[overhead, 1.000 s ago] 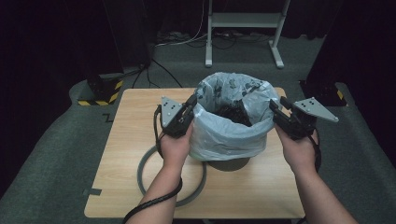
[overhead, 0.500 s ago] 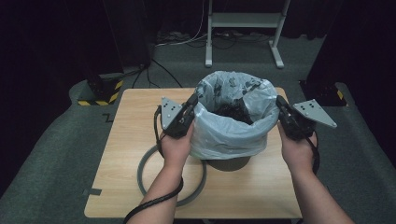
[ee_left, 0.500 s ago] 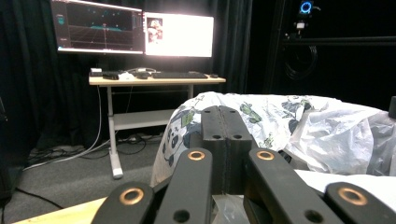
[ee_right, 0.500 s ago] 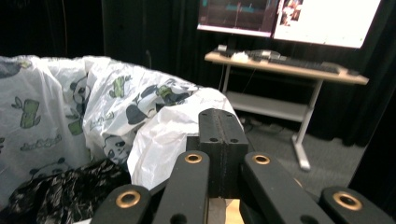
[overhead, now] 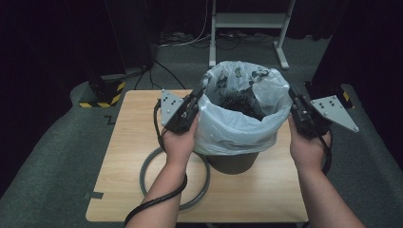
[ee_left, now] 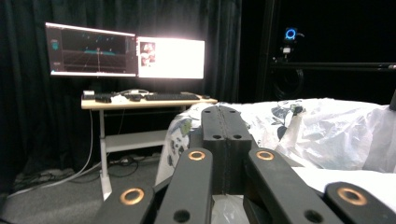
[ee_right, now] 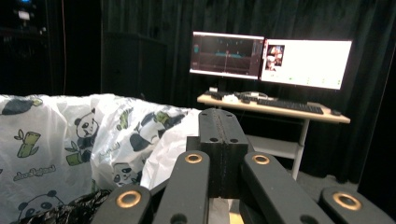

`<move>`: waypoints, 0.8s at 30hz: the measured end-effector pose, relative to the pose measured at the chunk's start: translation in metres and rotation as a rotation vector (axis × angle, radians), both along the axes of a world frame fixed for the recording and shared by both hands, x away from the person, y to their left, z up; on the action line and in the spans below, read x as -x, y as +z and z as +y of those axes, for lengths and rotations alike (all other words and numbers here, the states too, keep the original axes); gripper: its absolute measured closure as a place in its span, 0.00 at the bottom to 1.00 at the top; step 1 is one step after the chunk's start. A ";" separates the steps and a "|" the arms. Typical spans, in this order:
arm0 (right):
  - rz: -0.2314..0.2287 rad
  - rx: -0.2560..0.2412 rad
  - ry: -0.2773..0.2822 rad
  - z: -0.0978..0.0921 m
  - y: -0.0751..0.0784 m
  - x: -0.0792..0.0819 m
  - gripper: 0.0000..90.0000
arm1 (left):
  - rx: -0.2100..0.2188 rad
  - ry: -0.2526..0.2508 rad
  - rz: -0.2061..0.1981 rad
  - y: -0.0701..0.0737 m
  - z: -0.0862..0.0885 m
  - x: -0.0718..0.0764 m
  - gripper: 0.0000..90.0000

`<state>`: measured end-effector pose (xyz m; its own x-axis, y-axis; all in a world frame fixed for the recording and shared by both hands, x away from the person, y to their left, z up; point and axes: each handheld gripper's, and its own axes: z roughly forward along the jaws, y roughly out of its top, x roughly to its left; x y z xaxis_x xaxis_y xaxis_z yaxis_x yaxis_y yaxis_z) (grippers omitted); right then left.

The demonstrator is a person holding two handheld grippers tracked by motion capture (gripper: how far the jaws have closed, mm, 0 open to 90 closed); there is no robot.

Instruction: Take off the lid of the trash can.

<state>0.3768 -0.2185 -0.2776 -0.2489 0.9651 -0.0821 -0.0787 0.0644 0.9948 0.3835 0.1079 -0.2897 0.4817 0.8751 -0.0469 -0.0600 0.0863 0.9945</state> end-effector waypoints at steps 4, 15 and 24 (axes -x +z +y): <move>-0.028 -0.021 0.000 -0.001 0.015 0.003 1.00 | 0.010 -0.005 -0.021 0.011 0.002 0.002 1.00; -0.095 -0.042 0.020 0.003 0.049 0.016 1.00 | -0.003 -0.029 0.002 0.001 0.005 0.009 1.00; -0.099 -0.027 0.145 0.063 0.036 0.034 1.00 | 0.004 -0.047 0.060 -0.016 0.009 0.010 1.00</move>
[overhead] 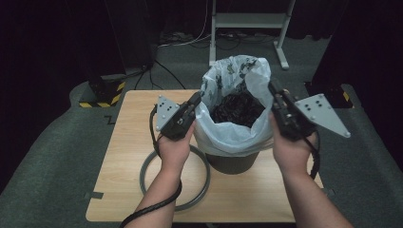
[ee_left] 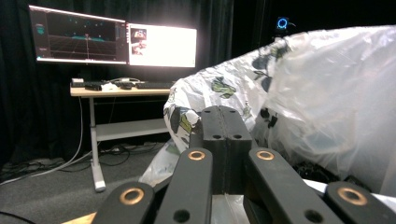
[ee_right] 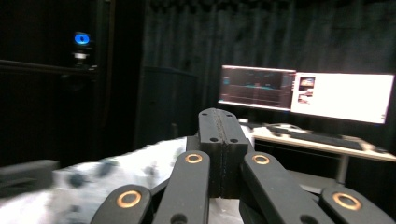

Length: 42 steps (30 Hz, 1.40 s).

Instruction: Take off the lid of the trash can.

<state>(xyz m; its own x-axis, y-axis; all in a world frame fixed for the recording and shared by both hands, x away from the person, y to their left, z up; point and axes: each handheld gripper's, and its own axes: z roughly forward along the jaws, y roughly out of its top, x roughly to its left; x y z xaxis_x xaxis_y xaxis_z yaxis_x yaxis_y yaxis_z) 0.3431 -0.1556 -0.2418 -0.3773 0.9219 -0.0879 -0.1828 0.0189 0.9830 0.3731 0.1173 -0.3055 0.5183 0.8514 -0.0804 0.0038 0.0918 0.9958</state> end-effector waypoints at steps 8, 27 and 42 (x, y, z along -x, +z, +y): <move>-0.033 0.032 0.039 0.038 0.013 0.002 1.00 | -0.012 -0.030 0.017 -0.007 -0.002 0.001 1.00; -0.051 0.236 0.074 0.104 -0.041 0.018 1.00 | 0.027 -0.104 0.051 -0.022 -0.003 0.003 1.00; -0.040 0.330 0.094 0.128 -0.081 0.028 1.00 | 0.052 -0.156 0.087 -0.020 0.017 0.003 0.99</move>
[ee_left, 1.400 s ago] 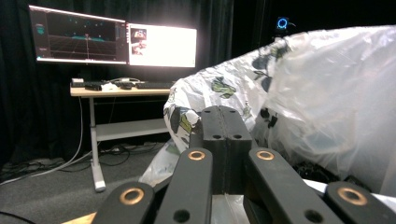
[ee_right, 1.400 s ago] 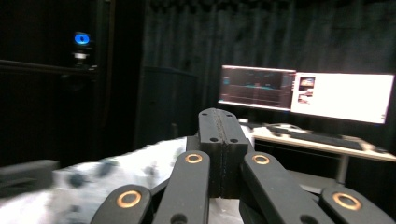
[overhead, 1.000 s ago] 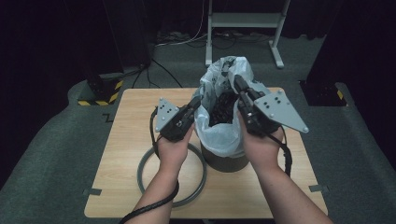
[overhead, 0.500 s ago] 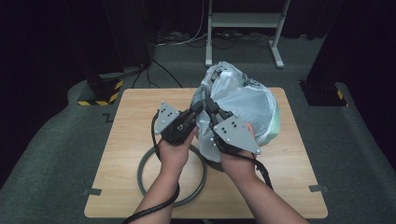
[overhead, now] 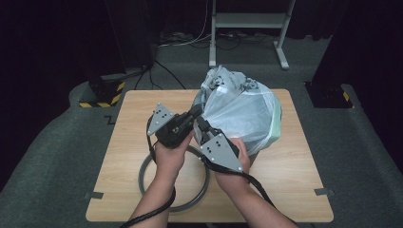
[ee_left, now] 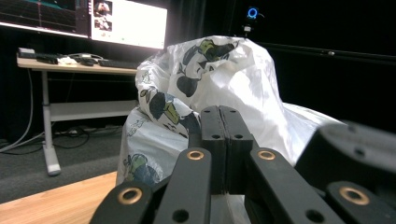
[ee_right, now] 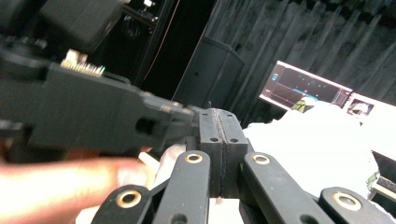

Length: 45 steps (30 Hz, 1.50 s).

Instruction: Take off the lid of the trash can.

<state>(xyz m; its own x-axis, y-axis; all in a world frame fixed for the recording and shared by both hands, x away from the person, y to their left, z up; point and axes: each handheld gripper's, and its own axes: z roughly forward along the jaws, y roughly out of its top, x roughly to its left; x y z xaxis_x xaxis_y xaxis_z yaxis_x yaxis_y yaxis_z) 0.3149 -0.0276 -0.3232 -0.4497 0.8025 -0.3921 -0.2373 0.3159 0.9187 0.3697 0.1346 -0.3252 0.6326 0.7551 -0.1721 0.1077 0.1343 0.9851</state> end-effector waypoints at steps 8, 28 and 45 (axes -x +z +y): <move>0.007 0.032 -0.009 0.003 -0.011 0.002 1.00 | 0.003 0.008 -0.027 0.015 0.002 0.008 0.71; 0.000 0.109 -0.033 0.004 -0.023 0.003 1.00 | -0.111 -0.028 0.264 0.028 -0.014 -0.018 0.57; -0.003 -0.033 -0.006 -0.027 -0.006 0.019 0.83 | -0.157 -0.023 0.270 0.021 -0.020 -0.022 0.73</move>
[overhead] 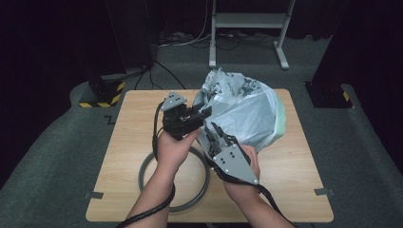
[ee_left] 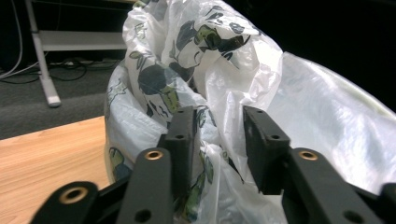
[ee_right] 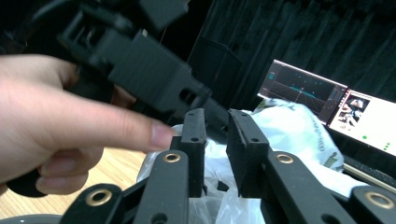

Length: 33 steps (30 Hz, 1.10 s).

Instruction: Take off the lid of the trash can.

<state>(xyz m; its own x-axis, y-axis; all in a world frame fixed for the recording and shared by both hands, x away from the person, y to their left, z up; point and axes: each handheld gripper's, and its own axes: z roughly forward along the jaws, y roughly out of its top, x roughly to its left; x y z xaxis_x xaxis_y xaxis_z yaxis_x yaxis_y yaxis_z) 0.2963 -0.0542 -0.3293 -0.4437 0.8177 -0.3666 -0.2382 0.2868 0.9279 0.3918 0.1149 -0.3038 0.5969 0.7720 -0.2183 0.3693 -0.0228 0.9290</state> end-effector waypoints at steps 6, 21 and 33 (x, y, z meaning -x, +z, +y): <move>0.005 -0.045 -0.002 -0.009 0.006 0.003 0.78 | -0.048 0.029 -0.027 -0.003 -0.003 0.001 0.93; 0.055 -0.115 -0.049 -0.054 0.024 0.003 0.60 | -0.011 0.057 -0.123 -0.005 -0.004 0.006 0.99; 0.066 -0.170 -0.143 -0.109 0.026 0.010 0.51 | 0.017 0.066 -0.150 -0.005 -0.008 0.005 0.99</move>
<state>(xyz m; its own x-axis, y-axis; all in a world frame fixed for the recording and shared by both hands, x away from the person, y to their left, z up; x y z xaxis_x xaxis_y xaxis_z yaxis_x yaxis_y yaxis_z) 0.2863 -0.1631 -0.3036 -0.3369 0.9217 -0.1923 -0.1437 0.1515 0.9779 0.3867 0.1069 -0.3092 0.5718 0.8076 -0.1439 0.2271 0.0128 0.9738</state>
